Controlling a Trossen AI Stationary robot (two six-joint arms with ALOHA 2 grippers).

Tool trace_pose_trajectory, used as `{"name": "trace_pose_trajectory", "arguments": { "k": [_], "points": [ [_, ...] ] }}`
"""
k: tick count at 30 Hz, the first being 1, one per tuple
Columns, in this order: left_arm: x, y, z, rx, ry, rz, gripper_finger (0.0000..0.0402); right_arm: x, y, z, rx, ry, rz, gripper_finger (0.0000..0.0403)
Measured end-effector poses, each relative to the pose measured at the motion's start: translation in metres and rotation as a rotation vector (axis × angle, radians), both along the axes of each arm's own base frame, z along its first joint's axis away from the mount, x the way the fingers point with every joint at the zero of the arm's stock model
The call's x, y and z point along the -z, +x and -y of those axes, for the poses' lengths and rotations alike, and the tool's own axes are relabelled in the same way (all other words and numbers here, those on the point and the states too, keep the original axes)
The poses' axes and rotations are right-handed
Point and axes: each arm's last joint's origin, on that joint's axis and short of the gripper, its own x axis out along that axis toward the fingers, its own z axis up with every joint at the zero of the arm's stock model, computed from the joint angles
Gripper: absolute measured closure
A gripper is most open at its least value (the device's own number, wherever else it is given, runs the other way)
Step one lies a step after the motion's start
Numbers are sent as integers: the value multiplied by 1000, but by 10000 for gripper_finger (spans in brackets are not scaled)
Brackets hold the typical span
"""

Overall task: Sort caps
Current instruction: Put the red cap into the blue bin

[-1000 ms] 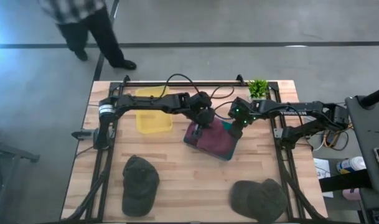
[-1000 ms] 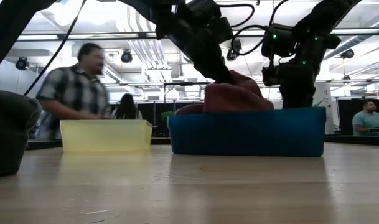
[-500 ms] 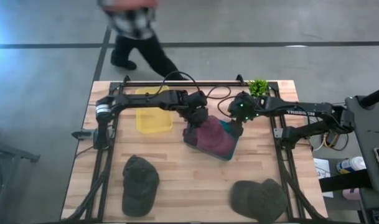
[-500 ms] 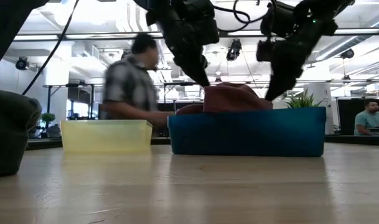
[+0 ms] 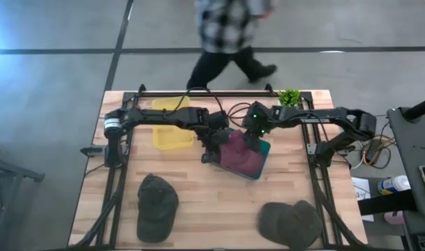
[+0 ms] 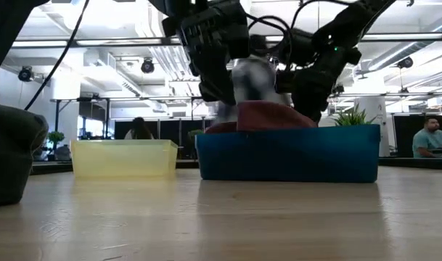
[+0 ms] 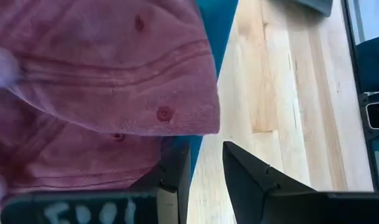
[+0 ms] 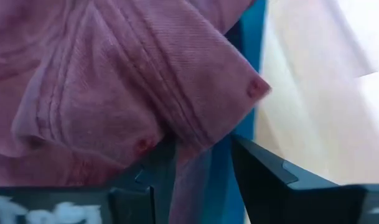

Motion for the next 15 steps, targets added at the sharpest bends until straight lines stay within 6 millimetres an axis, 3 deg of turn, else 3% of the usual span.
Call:
{"name": "trace_pose_trajectory", "arguments": {
  "k": [7, 15],
  "points": [
    [29, 5, -1, -60, 2, 85, 314, 4, 1, 0, -5, 15, -14, 264],
    [50, 4, -6, -114, 129, 133, 314, -26, -12, -5, -3, -15, 62, 265]
  ]
}}
